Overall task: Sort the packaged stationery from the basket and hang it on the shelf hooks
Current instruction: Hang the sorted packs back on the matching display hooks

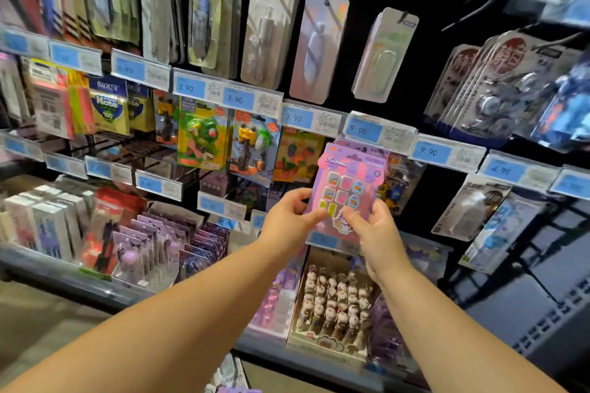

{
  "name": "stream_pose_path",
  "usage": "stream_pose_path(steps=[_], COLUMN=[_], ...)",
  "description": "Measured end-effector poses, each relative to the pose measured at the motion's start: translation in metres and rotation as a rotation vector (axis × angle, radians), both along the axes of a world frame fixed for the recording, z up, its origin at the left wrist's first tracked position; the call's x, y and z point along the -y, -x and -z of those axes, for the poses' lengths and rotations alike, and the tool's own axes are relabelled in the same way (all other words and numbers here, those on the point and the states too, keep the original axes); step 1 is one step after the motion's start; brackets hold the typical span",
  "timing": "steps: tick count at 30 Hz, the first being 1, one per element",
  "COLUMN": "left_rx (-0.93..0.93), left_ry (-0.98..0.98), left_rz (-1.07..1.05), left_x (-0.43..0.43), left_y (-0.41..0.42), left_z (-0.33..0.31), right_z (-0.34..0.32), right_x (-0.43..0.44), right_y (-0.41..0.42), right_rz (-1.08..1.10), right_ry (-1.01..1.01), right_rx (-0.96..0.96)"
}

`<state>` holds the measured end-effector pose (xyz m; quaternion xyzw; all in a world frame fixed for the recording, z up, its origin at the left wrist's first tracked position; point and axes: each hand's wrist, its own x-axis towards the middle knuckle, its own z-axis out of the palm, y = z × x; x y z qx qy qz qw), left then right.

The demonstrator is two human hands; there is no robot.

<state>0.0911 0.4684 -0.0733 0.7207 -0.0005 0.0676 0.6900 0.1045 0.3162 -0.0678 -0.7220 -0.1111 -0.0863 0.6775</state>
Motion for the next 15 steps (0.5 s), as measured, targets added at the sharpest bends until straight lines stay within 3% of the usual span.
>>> stream_pose_path(steps=[15], left_rx=[0.010], left_ry=[-0.141], left_rz=[-0.087], left_x=[0.027], left_y=[-0.025], left_z=[-0.017], right_z=[-0.004], right_x=[0.015], right_y=[-0.033], right_rz=[0.164], right_ry=[-0.050], right_rx=[0.050])
